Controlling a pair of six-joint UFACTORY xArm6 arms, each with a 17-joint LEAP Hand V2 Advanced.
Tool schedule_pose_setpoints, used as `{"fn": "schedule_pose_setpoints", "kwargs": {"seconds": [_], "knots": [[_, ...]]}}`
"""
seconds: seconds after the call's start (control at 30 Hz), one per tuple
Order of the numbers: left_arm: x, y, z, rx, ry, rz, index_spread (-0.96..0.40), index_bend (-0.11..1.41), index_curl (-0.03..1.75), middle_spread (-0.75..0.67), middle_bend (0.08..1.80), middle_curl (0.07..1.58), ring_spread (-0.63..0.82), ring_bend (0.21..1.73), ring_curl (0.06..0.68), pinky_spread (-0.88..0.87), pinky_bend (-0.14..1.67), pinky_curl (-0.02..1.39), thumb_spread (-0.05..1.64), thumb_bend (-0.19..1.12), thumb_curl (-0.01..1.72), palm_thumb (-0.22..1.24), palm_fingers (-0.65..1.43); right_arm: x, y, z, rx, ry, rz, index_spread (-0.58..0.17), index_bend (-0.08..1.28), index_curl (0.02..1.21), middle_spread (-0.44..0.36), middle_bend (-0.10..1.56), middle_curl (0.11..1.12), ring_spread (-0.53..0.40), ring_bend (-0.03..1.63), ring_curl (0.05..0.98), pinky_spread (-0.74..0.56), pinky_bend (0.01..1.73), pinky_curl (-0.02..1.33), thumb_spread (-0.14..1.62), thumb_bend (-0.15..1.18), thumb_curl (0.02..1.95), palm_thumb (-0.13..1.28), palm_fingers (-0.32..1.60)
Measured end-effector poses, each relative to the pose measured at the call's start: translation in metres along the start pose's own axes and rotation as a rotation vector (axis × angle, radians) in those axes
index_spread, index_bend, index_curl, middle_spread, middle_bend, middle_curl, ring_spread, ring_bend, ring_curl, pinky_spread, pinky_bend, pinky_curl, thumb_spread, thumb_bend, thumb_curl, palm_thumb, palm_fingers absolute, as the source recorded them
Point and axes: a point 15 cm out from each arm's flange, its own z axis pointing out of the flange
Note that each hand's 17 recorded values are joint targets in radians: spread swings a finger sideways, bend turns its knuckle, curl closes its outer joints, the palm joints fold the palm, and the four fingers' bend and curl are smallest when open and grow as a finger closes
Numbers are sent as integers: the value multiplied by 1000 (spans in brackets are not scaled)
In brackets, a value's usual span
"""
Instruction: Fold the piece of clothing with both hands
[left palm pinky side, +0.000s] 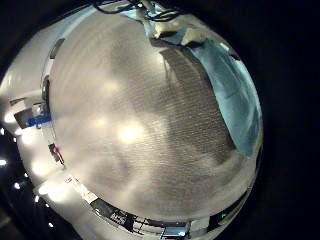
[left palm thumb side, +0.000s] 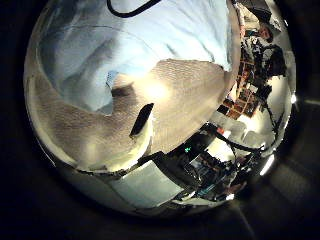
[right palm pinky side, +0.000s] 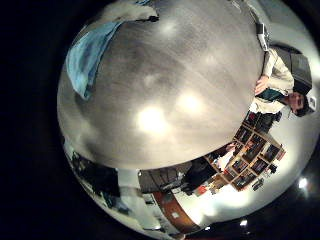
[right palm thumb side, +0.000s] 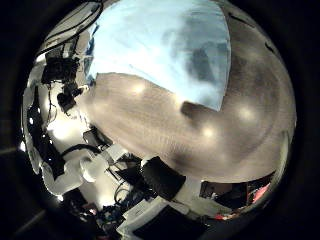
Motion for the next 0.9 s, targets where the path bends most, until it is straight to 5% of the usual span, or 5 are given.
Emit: {"fn": "schedule_pose_setpoints", "kwargs": {"seconds": [0.67, 0.9], "knots": [[-4, -4, -5, 4, -4, -6, -82, 182, 441, -27, 251, 429, 170, 515, 199, 247, 199, 320, 937, -30, 325, 290, 342, -31, -8, 53, -98, 22, -60, -201, 170, 303, -25, 322, 379, -28, 688, 240, 208, 638, 153, 1039, -24, 330, 398, 248], [-5, -8, -12, 16, -8, -19, -130, 197, 469, -140, 419, 498, -5, 582, 210, 109, 197, 310, 945, -26, 325, 310, 571, -31, -8, 54, -103, 24, -62, -215, 175, 305, -60, 372, 395, -110, 766, 257, 146, 621, 138, 1043, -14, 344, 461, 380]]}}
